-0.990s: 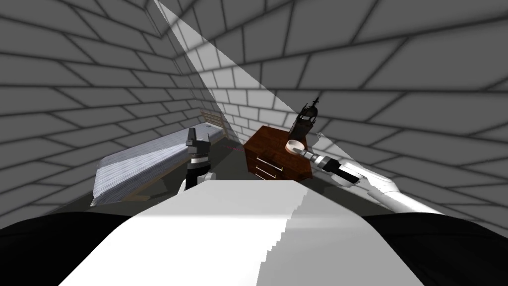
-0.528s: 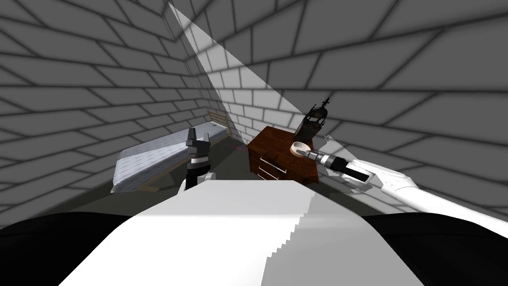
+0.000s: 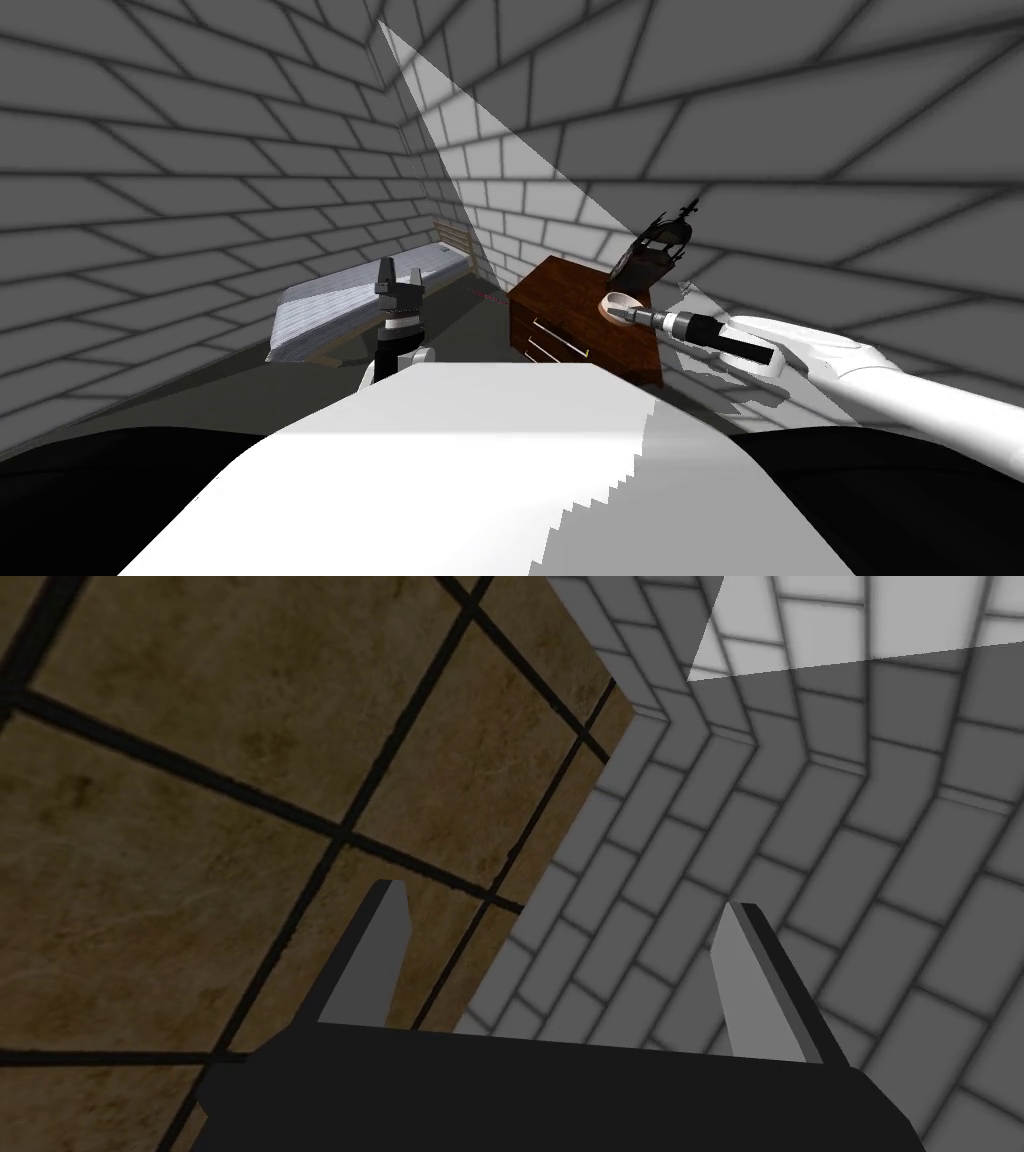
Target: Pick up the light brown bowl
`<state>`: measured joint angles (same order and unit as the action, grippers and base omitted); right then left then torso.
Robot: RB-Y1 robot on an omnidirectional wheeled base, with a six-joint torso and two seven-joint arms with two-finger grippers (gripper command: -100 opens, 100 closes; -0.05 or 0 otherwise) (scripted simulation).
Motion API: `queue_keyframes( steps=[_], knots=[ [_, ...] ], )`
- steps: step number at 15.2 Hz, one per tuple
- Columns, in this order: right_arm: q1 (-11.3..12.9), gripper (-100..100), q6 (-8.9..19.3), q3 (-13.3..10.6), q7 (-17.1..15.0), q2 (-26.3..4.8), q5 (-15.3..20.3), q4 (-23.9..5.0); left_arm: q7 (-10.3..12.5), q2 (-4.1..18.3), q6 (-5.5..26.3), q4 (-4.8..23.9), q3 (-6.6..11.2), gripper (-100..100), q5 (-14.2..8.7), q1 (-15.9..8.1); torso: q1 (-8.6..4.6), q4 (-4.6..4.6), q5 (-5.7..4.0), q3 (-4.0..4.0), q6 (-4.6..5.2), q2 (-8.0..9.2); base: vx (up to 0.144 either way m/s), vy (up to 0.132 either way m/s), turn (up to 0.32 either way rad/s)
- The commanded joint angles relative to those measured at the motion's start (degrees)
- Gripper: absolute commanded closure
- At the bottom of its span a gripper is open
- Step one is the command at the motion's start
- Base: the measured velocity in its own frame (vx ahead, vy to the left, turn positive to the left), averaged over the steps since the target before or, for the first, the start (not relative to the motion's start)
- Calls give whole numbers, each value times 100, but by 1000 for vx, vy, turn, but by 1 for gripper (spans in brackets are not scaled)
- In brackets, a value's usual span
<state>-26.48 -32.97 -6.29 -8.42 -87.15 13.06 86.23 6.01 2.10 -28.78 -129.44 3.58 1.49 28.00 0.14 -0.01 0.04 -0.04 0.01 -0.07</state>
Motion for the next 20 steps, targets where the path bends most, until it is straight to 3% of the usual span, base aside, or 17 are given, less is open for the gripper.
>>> queue_keyframes(
  steps=[1, 3, 12, 16, 19, 20],
  knots=[
    [-69, -100, -106, -130, -62, -286, 74, -214, 0, 0, 0, 0, 0, 0, 0, 0, 0, 0, 0, 0, 0, 0, 21, 31, 142],
    [-69, -100, -106, -130, -62, -374, 74, -214, 0, 0, 0, 0, 0, 0, 0, 0, 0, -1, 0, -1, -3, -2, 20, 23, 116],
    [-481, -100, -428, -820, -319, -1486, 396, -856, 0, 0, 0, 0, 0, 0, 0, 0, 3, -2, -1, -5, -3, -8, 31, 32, 184],
    [-662, -100, -547, -1102, -407, -1804, 509, -1044, 0, 0, 0, 0, 0, 0, 0, 0, 4, -2, 0, -4, -1, -7, 38, 32, 140],
    [-662, -100, -547, -1102, -407, -1804, 509, -1044, 0, 0, 0, 0, 0, 0, 0, 0, 0, -1, -1, -2, 1, -3, 24, 17, 55],
    [-749, -100, -601, -1234, -447, -1936, 560, -1124, 0, 0, 0, 0, 0, 0, 0, 0, -3, 1, -2, 1, 2, 2, 16, 13, 104]
  ],
)
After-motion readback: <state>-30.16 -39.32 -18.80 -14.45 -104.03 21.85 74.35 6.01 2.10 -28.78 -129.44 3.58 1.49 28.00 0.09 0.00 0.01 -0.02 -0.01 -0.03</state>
